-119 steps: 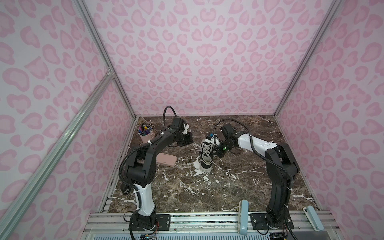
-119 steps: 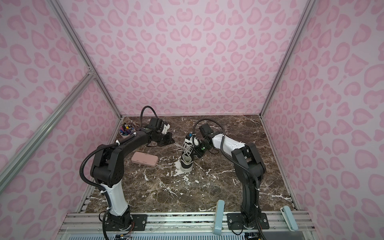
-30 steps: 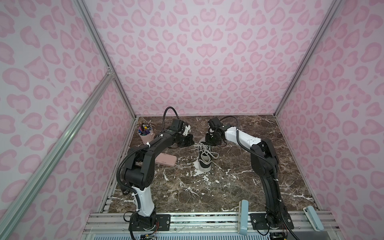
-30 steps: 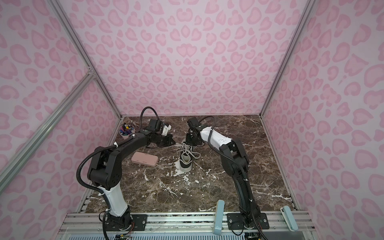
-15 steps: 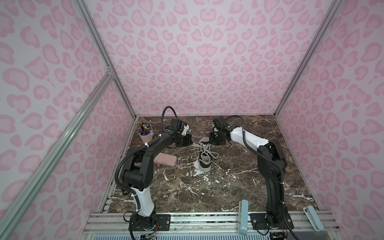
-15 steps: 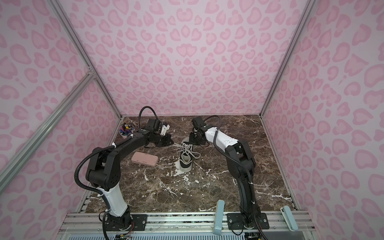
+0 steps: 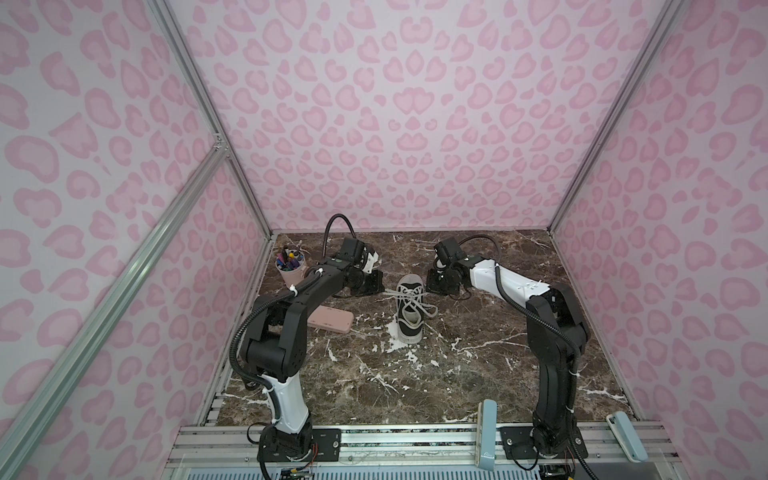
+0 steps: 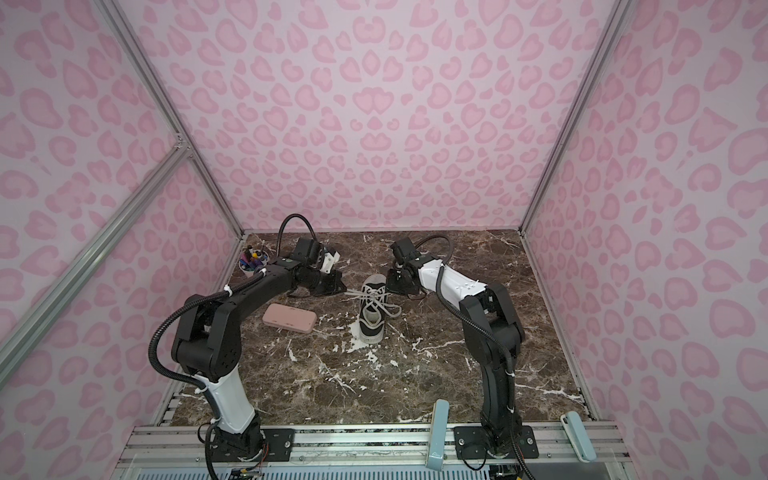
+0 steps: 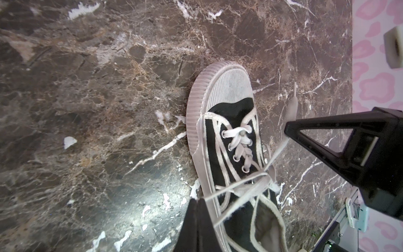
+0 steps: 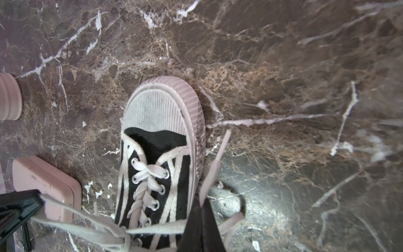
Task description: Tie the shoes
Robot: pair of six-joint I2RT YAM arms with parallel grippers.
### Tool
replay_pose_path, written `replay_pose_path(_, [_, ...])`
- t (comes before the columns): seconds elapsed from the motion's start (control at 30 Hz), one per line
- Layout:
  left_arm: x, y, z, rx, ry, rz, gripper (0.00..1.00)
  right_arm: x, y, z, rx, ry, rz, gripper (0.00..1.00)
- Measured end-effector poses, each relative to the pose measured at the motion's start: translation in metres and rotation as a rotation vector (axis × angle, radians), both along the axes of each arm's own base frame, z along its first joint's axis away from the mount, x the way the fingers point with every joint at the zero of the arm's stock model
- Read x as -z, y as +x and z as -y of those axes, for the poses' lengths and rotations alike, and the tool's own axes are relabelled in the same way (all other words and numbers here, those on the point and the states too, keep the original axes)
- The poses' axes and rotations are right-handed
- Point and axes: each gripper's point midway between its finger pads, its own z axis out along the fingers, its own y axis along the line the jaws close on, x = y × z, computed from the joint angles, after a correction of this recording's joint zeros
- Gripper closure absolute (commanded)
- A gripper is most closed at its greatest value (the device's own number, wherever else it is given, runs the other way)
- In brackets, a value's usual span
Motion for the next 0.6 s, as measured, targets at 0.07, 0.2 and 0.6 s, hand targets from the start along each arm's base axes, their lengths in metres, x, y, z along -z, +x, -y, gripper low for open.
replay_pose_path(0.07, [0.001, 0.001, -0.001, -0.002, 0.012, 0.003, 0.96, 0.0, 0.001, 0.004, 0.01, -0.01, 0.007, 1.0])
replay_pose_path(0.2, [0.003, 0.003, -0.003, -0.001, 0.026, 0.0, 0.96, -0.002, 0.003, 0.01, 0.026, -0.032, 0.023, 1.0])
replay_pose_path(0.6, [0.004, 0.006, -0.002, 0.008, 0.035, 0.001, 0.96, -0.005, 0.006, 0.022, 0.052, -0.073, 0.048, 1.0])
